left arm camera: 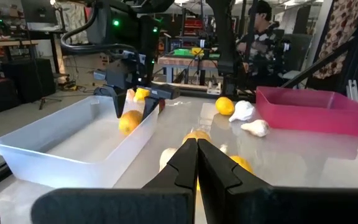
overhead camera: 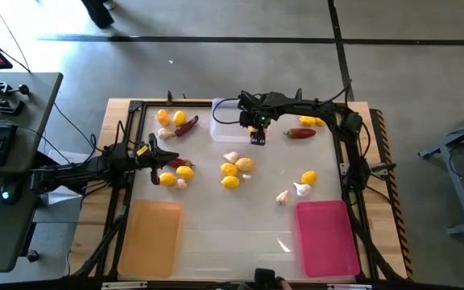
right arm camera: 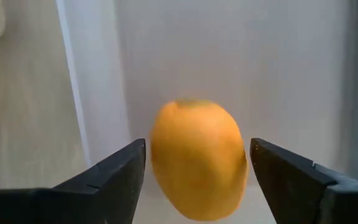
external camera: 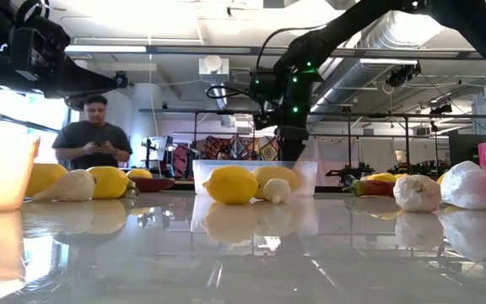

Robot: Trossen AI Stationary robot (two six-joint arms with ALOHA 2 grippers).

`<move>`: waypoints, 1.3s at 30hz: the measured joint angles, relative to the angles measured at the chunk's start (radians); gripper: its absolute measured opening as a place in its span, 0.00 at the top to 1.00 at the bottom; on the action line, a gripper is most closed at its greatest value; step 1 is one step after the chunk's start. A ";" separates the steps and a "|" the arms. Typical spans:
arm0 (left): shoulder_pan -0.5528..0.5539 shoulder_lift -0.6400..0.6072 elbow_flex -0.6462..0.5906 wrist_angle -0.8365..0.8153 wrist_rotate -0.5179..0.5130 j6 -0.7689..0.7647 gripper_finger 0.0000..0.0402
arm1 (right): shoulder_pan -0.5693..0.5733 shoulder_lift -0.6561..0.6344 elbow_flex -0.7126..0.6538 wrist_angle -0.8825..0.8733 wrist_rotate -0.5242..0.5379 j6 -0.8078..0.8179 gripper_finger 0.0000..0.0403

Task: Sort produce into baskets
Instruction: Put the bottom right lemon into the transparent bin, then put the top left lemon into the transparent bin

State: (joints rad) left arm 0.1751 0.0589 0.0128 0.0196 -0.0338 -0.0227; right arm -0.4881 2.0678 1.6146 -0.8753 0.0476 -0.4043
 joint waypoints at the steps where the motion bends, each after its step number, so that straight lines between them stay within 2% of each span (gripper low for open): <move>1: 0.000 0.000 0.000 0.000 0.000 0.000 1.00 | 0.000 0.000 0.000 0.003 0.000 0.001 0.30; 10: 0.000 0.000 0.000 0.000 0.000 -0.001 1.00 | 0.016 -0.057 0.000 -0.023 0.039 0.023 0.32; 13: 0.000 0.000 0.000 0.019 0.000 0.002 1.00 | 0.031 -0.102 0.000 -0.022 0.056 0.049 0.37; 16: 0.000 0.000 0.000 0.056 0.000 0.034 1.00 | 0.049 -0.145 -0.002 -0.008 0.022 0.089 0.47; 18: 0.000 0.000 0.000 0.058 0.000 0.038 1.00 | 0.062 -0.174 -0.038 0.059 -0.006 0.092 0.55; 23: 0.000 0.000 0.000 0.061 0.000 -0.009 1.00 | 0.109 -0.235 -0.195 0.223 0.014 0.093 0.77; 28: 0.002 0.000 0.001 0.111 -0.019 -0.023 1.00 | 0.156 -0.394 -0.381 0.504 0.014 0.109 0.97; 33: 0.002 0.043 0.041 0.028 -0.119 -0.070 1.00 | 0.167 -0.553 -0.614 0.808 0.024 0.165 0.96; 36: 0.014 0.121 0.076 -0.025 -0.190 -0.070 1.00 | 0.167 -0.613 -0.716 0.970 0.058 0.161 0.97; 39: 0.042 0.223 0.130 -0.043 -0.203 -0.104 1.00 | 0.156 -0.652 -0.769 1.090 0.064 0.130 0.99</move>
State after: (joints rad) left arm 0.2172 0.2821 0.1427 -0.0238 -0.2371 -0.1266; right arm -0.3322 1.4153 0.8453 0.2143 0.1120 -0.2740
